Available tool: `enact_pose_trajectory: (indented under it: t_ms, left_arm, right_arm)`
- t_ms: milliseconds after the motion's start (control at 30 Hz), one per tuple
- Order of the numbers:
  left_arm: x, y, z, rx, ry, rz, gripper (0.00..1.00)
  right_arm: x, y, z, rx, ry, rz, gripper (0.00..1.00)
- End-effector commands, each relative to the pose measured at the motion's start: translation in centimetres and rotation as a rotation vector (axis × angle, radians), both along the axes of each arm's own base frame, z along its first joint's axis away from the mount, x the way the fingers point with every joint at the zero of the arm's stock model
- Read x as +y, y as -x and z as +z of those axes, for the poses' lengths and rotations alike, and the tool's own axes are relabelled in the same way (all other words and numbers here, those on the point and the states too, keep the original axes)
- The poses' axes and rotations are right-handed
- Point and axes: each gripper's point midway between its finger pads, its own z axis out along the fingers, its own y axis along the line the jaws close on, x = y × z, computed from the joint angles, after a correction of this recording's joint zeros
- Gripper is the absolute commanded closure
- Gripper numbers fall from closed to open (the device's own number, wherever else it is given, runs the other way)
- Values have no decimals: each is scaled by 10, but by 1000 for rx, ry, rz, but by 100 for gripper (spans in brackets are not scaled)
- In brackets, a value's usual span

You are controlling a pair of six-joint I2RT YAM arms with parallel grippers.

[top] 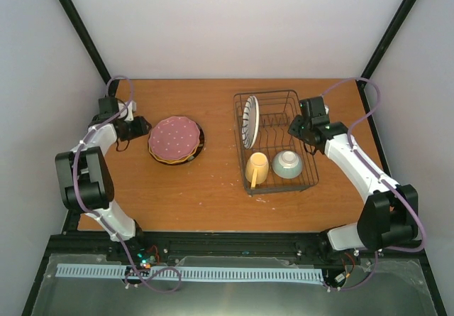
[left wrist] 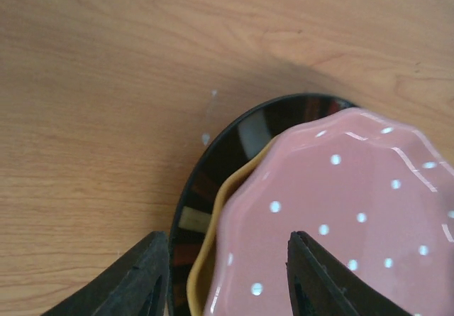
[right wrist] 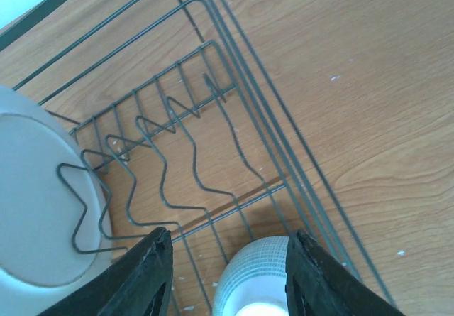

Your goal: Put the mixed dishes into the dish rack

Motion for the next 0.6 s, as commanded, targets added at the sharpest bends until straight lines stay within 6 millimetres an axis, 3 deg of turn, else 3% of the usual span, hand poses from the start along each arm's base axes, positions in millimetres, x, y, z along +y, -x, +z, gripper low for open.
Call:
enact_pose_trajectory:
  t_ms: [0,167,333,567]
  left_arm:
    - [6,-4,-13,70,-54,-10,55]
    - [6,-10,-30,117,-47,-19,57]
    - [-1,-15,-32,116,-22,-42,61]
    - [-16,-19,-37,130,-14,-80,69]
  right_arm:
    - [11,-1,7,-30,-83,26,57]
    - [21,-1,22,-75,-112,88,56]
    - [22,2,35,-114,-113,114,56]
    - [22,5,38,-121,-105,127,56]
